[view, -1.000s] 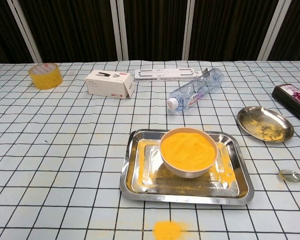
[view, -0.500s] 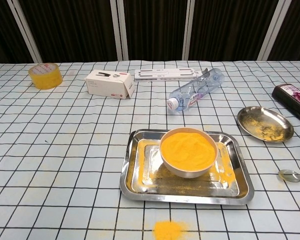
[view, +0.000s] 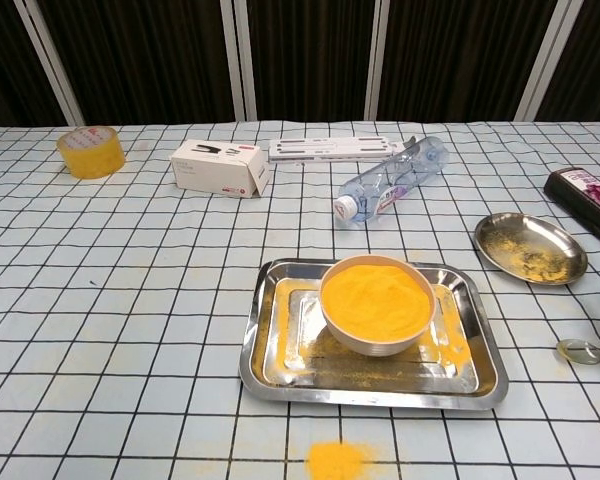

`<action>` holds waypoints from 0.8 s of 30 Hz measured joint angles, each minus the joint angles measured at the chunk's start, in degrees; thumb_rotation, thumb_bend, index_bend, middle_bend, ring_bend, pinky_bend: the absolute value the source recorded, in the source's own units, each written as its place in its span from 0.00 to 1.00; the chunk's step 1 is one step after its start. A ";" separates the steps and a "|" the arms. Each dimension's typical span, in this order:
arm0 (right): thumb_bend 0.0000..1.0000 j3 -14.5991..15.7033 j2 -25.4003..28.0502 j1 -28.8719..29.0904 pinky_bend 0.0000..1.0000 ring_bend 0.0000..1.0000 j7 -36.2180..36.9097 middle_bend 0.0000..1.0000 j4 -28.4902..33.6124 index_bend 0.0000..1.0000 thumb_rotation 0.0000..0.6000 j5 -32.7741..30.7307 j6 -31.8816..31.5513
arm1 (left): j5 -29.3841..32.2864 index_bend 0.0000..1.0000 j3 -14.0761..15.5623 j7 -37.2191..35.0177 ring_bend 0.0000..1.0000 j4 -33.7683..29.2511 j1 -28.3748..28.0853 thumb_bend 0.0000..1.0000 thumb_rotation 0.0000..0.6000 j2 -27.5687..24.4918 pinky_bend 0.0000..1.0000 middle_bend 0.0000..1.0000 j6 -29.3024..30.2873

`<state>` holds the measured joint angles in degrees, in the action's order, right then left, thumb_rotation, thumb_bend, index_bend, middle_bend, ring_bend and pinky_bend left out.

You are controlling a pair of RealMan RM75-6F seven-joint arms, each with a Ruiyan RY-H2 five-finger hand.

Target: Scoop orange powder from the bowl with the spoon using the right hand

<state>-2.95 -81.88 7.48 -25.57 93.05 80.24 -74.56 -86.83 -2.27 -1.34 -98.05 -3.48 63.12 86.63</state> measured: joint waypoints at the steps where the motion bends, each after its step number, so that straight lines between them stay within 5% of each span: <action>1: 0.46 -0.08 -0.73 0.28 0.00 0.00 -0.54 0.04 -0.69 0.41 1.00 -0.72 0.53 | 0.05 0.00 0.00 -0.01 0.00 0.00 -0.06 0.00 1.00 -0.01 0.00 0.00 -0.12; 24: 0.46 -0.51 -5.40 1.76 0.00 0.00 -2.19 0.06 -8.94 0.41 1.00 -5.86 2.13 | 0.66 0.00 -0.26 -0.08 0.00 -0.22 -0.47 0.00 1.00 0.14 0.00 0.00 -0.57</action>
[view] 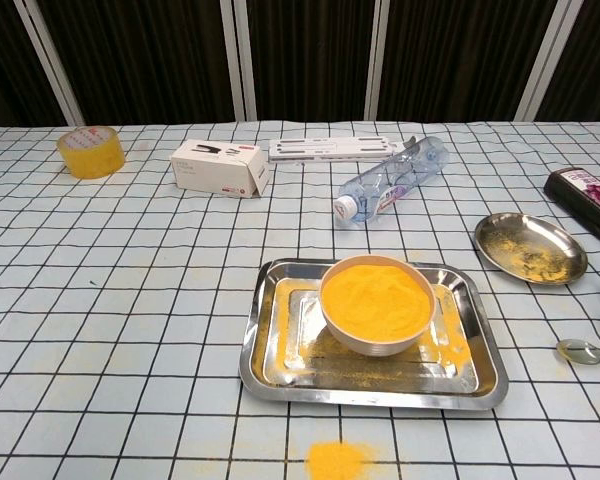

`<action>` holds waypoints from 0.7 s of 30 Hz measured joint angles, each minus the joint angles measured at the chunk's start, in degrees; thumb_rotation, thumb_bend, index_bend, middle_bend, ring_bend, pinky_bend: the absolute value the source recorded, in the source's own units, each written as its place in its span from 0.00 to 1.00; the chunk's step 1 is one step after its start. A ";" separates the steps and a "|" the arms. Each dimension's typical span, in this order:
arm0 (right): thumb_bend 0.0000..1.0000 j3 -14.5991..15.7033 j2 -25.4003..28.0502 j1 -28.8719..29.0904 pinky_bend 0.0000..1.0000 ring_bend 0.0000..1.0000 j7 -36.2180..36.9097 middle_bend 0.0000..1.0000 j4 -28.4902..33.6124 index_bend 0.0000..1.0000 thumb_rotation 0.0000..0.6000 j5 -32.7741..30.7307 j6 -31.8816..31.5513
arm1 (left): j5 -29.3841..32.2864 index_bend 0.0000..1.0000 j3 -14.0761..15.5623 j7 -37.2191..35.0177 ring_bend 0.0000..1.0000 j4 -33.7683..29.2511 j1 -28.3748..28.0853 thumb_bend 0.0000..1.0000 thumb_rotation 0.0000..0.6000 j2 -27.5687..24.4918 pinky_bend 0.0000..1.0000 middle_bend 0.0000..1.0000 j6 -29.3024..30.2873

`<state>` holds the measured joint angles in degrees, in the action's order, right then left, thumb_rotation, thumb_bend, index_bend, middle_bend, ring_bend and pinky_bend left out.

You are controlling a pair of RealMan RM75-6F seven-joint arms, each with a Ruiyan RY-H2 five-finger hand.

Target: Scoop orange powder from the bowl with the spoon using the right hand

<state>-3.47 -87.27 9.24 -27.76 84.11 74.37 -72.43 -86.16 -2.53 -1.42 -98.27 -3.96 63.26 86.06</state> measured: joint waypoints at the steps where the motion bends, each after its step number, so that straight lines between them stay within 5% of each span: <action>1: 0.46 -0.03 -0.17 0.03 0.00 0.00 0.01 0.06 -0.23 0.41 1.00 0.01 -0.11 | 0.10 0.00 -0.07 0.08 0.00 -0.05 -0.04 0.00 1.00 0.05 0.00 0.00 -0.03; 21: 0.46 -0.68 -1.77 0.65 0.00 0.00 -3.34 0.09 0.59 0.47 1.00 -2.63 -0.75 | 2.51 0.00 -1.68 4.65 0.00 -4.15 -1.39 0.00 1.00 0.53 0.00 0.00 -1.08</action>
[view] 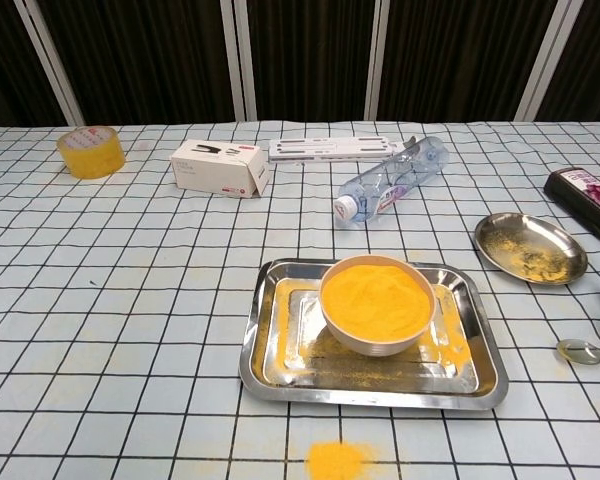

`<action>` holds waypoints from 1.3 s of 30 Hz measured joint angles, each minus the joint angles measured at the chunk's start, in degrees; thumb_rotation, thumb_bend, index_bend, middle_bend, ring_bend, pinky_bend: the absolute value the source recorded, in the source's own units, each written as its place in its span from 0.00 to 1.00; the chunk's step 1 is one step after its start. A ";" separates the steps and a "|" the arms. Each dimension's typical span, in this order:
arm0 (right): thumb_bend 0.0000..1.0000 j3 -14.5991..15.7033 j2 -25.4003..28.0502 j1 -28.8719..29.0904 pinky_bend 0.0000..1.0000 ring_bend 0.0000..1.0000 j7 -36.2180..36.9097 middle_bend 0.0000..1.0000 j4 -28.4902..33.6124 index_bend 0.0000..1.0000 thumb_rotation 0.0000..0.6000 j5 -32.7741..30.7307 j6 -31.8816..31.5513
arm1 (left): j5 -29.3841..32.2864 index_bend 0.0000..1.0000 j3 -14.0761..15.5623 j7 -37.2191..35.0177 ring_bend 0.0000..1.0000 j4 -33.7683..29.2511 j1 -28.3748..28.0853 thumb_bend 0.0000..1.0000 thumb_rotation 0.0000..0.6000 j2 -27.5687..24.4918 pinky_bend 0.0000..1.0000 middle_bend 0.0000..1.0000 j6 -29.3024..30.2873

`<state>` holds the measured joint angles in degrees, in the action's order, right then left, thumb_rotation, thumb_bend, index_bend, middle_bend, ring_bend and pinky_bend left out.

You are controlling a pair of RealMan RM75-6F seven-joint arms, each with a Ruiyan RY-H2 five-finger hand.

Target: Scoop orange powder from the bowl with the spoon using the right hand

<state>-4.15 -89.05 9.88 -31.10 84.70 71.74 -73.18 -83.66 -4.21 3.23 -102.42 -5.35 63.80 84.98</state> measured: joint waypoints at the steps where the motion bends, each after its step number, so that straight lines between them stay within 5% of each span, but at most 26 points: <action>1: 0.46 0.11 -0.02 -0.05 0.00 0.00 -0.23 0.09 0.16 0.47 1.00 -0.18 -0.16 | 0.07 0.00 -0.06 -0.05 0.00 -0.07 -0.01 0.00 1.00 -0.04 0.00 0.00 0.03; 39: 0.46 0.09 -4.06 -0.53 0.00 0.00 2.13 0.13 -7.02 0.51 1.00 -2.57 -0.47 | 0.38 0.00 0.23 -0.59 0.00 -0.03 0.04 0.00 1.00 -0.27 0.00 0.00 0.01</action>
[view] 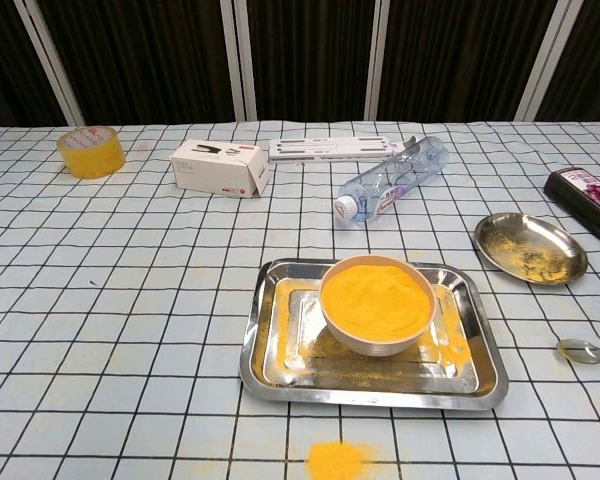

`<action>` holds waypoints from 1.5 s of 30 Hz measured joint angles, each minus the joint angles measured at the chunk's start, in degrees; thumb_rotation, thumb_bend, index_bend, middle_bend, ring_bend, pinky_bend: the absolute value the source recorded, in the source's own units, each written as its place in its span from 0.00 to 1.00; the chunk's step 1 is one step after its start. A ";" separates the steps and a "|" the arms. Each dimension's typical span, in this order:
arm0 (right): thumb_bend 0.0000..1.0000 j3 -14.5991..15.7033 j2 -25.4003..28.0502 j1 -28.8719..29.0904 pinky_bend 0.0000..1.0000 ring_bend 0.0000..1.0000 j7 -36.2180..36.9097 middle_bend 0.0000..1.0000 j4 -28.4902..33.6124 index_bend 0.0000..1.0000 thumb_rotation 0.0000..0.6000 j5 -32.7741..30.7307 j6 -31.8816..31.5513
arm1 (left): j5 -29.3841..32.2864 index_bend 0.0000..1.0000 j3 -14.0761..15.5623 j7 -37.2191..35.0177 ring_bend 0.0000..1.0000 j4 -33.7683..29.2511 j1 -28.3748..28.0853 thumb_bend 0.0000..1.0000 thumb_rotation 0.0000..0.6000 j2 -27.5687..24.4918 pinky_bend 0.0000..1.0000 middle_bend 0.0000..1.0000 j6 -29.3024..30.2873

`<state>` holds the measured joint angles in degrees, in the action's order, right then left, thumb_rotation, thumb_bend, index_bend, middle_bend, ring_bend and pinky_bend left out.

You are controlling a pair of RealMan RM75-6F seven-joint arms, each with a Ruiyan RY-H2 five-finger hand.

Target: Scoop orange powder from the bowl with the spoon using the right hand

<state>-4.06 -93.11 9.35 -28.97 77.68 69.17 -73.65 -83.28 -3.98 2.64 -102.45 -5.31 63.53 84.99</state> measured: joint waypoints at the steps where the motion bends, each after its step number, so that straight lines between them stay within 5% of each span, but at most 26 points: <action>1: 0.46 0.02 -0.05 -0.01 0.00 0.00 0.05 0.13 -0.13 0.52 1.00 -0.04 0.03 | 0.00 0.00 0.00 -0.02 0.00 0.01 0.00 0.00 1.00 -0.01 0.00 0.00 0.00; 21: 0.51 -0.28 1.21 0.15 0.00 0.00 -0.01 0.16 1.89 0.62 1.00 -0.46 0.07 | -0.03 0.00 0.09 -0.66 0.00 0.14 0.02 0.00 1.00 -0.12 0.00 0.00 0.00; 45: 0.52 -2.69 6.62 1.59 0.00 0.00 -4.23 0.16 14.46 0.62 1.00 -0.02 -2.53 | -0.36 0.00 0.20 -2.21 0.00 0.51 0.16 0.00 1.00 -0.57 0.00 0.00 0.19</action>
<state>-6.75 -86.49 10.94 -33.20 92.14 69.15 -76.18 -83.63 -3.78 0.42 -101.94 -5.15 62.96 85.18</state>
